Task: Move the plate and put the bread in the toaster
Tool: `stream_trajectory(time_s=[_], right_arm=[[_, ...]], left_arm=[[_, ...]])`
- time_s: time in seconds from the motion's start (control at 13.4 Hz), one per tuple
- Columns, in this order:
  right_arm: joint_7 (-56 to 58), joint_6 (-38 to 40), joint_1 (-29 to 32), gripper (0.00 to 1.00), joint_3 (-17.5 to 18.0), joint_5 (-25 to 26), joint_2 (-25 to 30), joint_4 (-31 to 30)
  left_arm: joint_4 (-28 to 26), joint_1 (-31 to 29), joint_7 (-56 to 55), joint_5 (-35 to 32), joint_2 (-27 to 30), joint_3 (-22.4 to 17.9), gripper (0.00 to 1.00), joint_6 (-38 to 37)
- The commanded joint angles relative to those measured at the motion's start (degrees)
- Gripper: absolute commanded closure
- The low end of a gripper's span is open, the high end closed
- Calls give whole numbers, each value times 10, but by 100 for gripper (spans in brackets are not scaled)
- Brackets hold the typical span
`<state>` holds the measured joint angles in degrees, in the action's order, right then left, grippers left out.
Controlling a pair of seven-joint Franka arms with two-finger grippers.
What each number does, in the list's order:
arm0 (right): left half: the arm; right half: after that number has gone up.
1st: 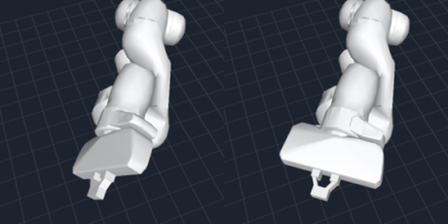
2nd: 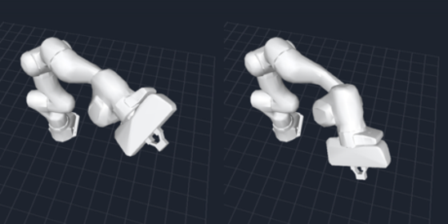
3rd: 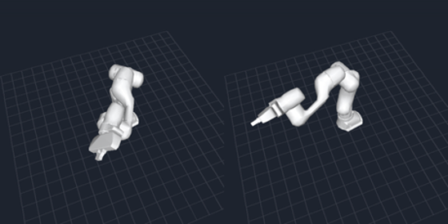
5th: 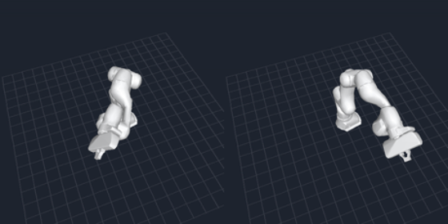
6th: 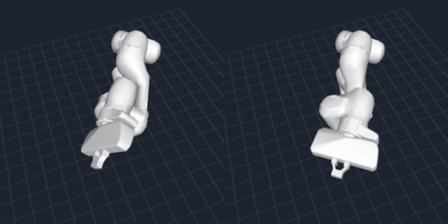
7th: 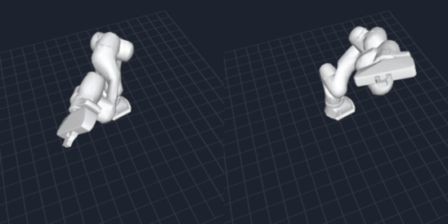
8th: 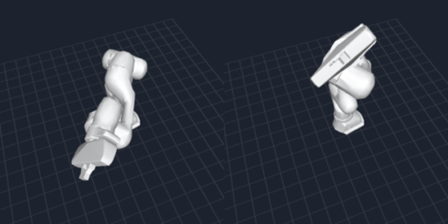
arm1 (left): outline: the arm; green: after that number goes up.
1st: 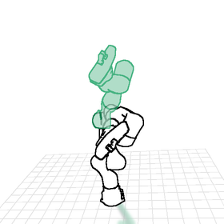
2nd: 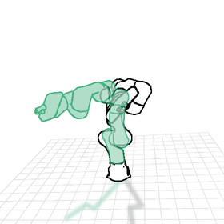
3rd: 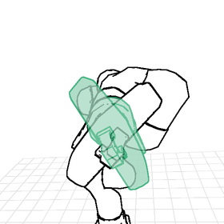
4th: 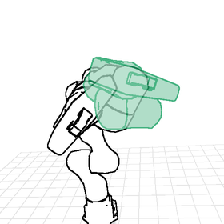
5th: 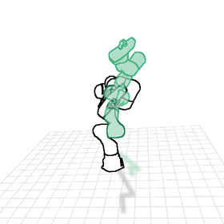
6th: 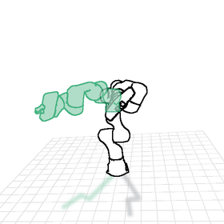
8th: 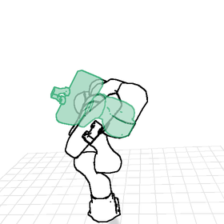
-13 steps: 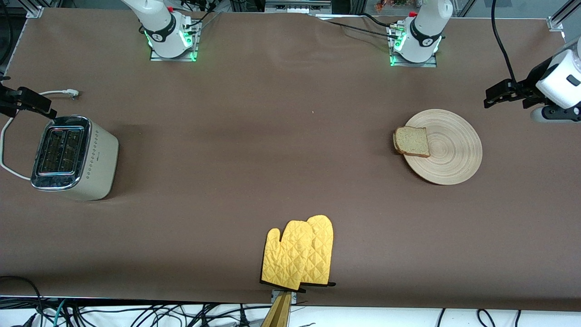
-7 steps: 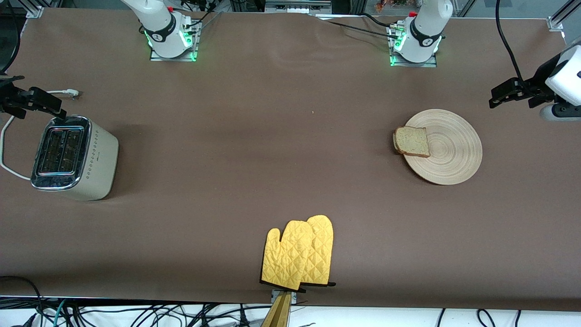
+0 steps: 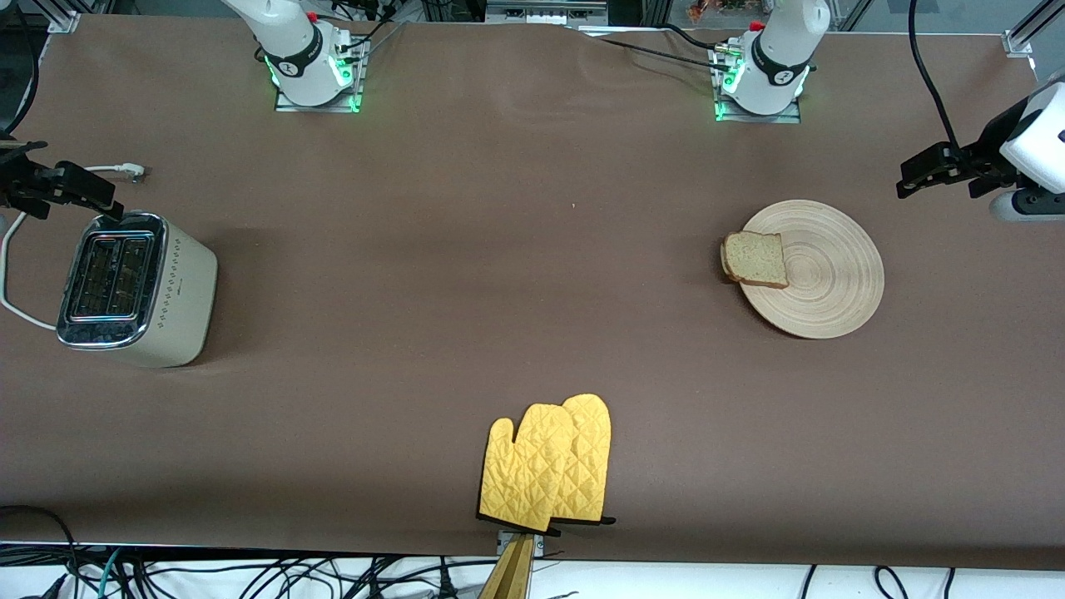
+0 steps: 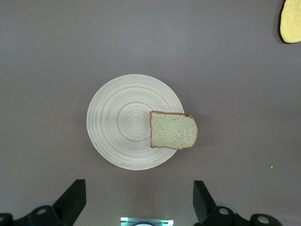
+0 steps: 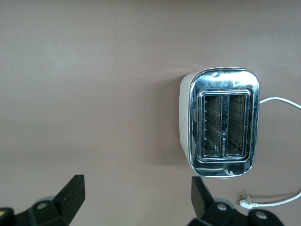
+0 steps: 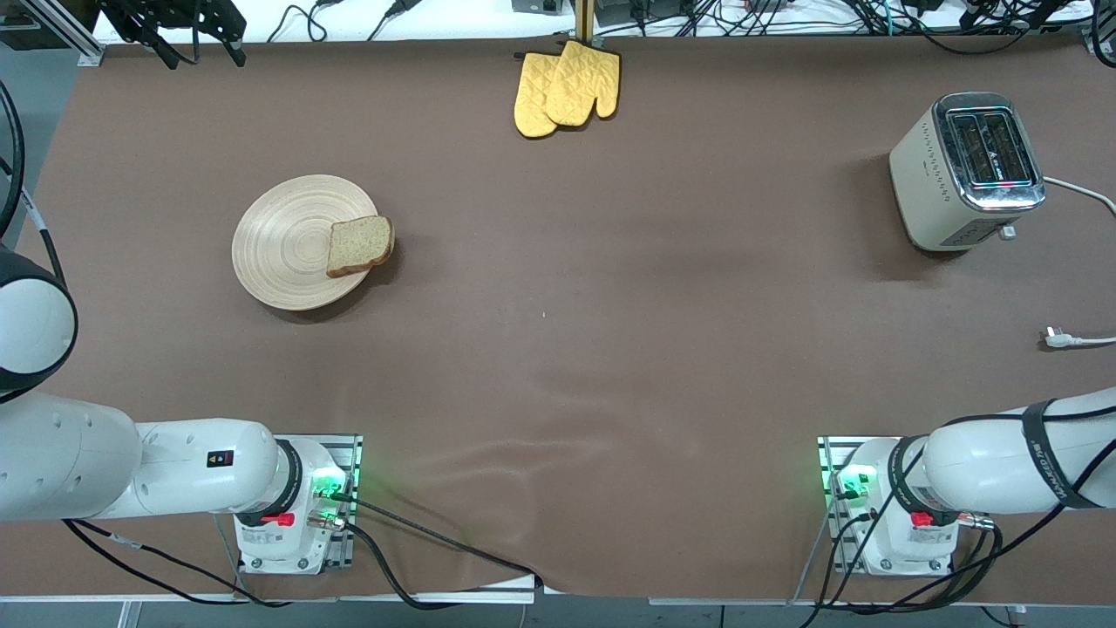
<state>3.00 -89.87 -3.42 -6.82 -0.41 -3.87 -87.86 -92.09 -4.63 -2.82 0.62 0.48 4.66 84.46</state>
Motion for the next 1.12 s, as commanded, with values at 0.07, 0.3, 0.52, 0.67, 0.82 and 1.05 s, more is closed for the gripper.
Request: stream_trajectory(time_s=[0.07, 0.3, 0.52, 0.67, 0.82, 1.05], right_arm=[[4, 1, -4, 0, -1, -5, -1, 0], [5, 4, -9, 0, 0, -5, 3, 1], [4, 14, -9, 0, -1, -6, 0, 0], [0, 7, -9, 0, -1, -6, -3, 1], [0, -14, -9, 0, -1, -10, -4, 1], [-2, -11, -19, 0, 0, -13, -3, 1]], left_arm=[[11, -4, -3, -6, 0, 5, 0, -4], [10, -5, -3, -6, -1, 4, 0, -1], [10, -5, -3, -6, -1, 4, 0, 0], [10, -5, -3, -6, -1, 4, 0, -1], [10, -5, -3, -6, -1, 4, 0, -1], [10, -5, -3, -6, -1, 4, 0, 2]])
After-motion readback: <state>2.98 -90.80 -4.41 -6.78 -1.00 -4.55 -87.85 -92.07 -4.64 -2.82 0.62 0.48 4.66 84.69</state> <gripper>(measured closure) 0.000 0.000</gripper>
